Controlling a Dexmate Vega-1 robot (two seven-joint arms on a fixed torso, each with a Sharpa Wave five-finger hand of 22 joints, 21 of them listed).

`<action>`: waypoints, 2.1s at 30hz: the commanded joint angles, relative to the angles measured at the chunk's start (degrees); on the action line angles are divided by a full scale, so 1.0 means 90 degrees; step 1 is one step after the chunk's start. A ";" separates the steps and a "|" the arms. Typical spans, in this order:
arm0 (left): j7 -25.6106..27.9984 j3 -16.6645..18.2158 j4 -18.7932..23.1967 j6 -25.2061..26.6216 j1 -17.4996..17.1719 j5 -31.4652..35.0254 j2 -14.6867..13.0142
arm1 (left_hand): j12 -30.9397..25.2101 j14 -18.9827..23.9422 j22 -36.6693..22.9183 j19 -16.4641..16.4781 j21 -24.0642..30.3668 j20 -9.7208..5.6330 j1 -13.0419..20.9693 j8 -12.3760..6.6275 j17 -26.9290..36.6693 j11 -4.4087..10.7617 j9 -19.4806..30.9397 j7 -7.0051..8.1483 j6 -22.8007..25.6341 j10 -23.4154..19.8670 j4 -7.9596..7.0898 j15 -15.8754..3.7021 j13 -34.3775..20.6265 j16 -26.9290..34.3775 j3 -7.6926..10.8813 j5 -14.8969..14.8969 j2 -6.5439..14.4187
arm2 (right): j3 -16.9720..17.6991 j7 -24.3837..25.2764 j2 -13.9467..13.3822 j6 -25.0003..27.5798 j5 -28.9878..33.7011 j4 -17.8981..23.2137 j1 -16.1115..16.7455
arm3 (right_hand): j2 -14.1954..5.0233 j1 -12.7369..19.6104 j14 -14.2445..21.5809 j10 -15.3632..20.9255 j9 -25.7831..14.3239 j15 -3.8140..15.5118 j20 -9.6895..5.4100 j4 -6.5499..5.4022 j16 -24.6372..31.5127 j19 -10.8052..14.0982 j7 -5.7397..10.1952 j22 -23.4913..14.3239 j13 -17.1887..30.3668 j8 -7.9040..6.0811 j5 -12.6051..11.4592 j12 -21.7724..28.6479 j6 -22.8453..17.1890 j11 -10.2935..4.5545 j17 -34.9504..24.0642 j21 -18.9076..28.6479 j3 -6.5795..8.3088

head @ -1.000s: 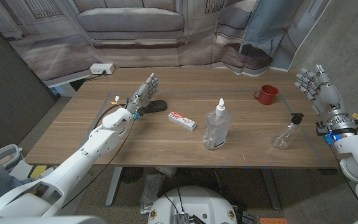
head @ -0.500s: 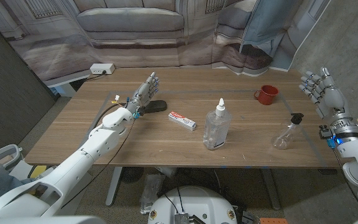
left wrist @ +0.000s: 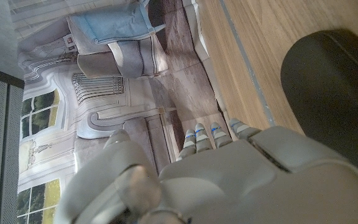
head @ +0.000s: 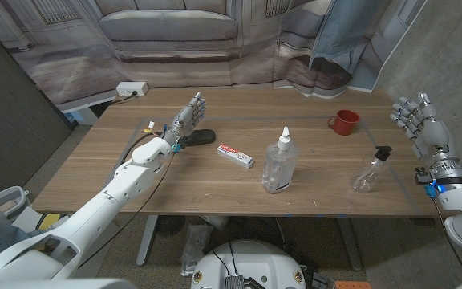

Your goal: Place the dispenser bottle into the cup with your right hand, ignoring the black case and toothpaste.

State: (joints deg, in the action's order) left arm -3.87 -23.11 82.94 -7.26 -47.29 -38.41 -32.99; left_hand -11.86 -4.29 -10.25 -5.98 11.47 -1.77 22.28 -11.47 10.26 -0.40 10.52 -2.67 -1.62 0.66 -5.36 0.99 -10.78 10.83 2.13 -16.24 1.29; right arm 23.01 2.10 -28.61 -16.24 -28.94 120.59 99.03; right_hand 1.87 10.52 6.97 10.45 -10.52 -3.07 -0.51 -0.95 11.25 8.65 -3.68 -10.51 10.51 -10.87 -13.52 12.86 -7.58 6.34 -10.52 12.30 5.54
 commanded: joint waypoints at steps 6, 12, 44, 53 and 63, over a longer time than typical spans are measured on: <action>0.0188 -0.0017 0.0259 0.0128 -0.0104 0.0043 -0.0048 | 0.0023 -0.0076 -0.0021 -0.0054 -0.0002 0.0031 0.0082 0.0022 0.0032 0.0007 0.0028 -0.0010 -0.0008 0.0034 0.0007 -0.0010 -0.0014 -0.0016 -0.0050 0.0001 0.0005 | -0.0123 -0.0141 0.0022 -0.0228 -0.0160 -0.0410 -0.0074 | -0.0025 0.0030 0.0055 0.0078 -0.0019 0.0012 -0.0005 0.0001 -0.0005 0.0079 0.0032 -0.0030 0.0011 -0.0057 0.0027 -0.0012 -0.0094 -0.0005 -0.0024 -0.0022 -0.0008; 0.0275 0.0023 0.0381 0.0162 -0.0223 0.0014 -0.0095 | 0.0027 -0.0080 -0.0021 -0.0056 -0.0002 0.0033 0.0085 0.0025 0.0032 0.0009 0.0028 -0.0017 -0.0018 0.0046 0.0007 0.0001 -0.0014 -0.0016 -0.0055 0.0002 0.0009 | -0.0169 -0.0219 0.0026 -0.0401 -0.0273 -0.0643 -0.0104 | -0.0027 0.0034 0.0066 0.0094 -0.0019 0.0018 -0.0016 0.0005 -0.0004 0.0091 0.0045 -0.0029 0.0011 -0.0060 0.0026 -0.0009 -0.0105 -0.0018 -0.0024 -0.0019 -0.0011; 0.0263 -0.0043 0.0326 0.0253 -0.0101 0.0046 -0.0063 | 0.0023 -0.0075 -0.0022 -0.0085 -0.0005 0.0056 0.0101 0.0019 0.0033 0.0008 0.0030 -0.0015 -0.0011 0.0047 0.0011 -0.0005 -0.0015 -0.0008 -0.0085 0.0008 0.0030 | -0.0339 -0.0040 0.0125 -0.0906 -0.0151 -0.0908 0.0232 | -0.0032 0.0112 0.0107 0.0144 -0.0019 0.0017 -0.0027 0.0062 -0.0010 0.0110 0.0080 -0.0027 0.0011 -0.0062 0.0018 -0.0010 -0.0134 -0.0056 -0.0017 -0.0028 -0.0014; 0.0285 -0.0051 0.0373 0.0279 -0.0095 0.0061 -0.0070 | 0.0021 -0.0072 -0.0022 -0.0086 -0.0003 0.0052 0.0104 0.0015 0.0033 0.0009 0.0030 -0.0018 -0.0003 0.0044 0.0012 -0.0004 -0.0015 -0.0006 -0.0093 0.0009 0.0035 | -0.0405 0.0166 0.0110 -0.0889 0.0131 -0.0873 0.0303 | -0.0059 0.0193 0.0090 0.0159 -0.0019 0.0019 0.0002 0.0106 -0.0024 0.0080 0.0118 -0.0024 0.0012 -0.0070 0.0015 -0.0011 -0.0154 -0.0059 -0.0014 -0.0045 0.0014; 0.0379 -0.0037 0.0509 0.0330 -0.0133 0.0086 -0.0105 | 0.0019 -0.0077 -0.0023 -0.0090 -0.0003 0.0052 0.0106 0.0006 0.0033 -0.0004 0.0030 -0.0010 0.0022 0.0041 0.0011 0.0003 -0.0015 -0.0007 -0.0104 0.0011 0.0039 | -0.0466 0.0247 0.0125 -0.0963 0.0295 -0.0953 0.0368 | -0.0102 0.0313 0.0084 0.0168 -0.0020 0.0041 -0.0020 0.0171 -0.0031 0.0113 0.0142 -0.0021 0.0012 -0.0074 0.0013 -0.0016 -0.0161 -0.0085 -0.0010 -0.0039 0.0059</action>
State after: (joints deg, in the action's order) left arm -1.31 -23.54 86.39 -4.74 -48.23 -37.85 -33.63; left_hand -11.65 -4.29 -10.25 -6.41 11.47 -1.34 22.73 -11.47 10.27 -0.40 10.52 -2.66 -1.63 0.66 -5.12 0.99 -10.79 10.83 1.41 -16.24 1.75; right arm 19.40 3.45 -27.63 -24.09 -28.02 112.68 101.71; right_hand 1.12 12.48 7.58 11.68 -10.51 -3.08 -0.62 0.09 10.97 9.16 -2.65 -10.51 10.51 -11.31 -13.52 12.86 -8.61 5.72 -10.52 12.08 5.78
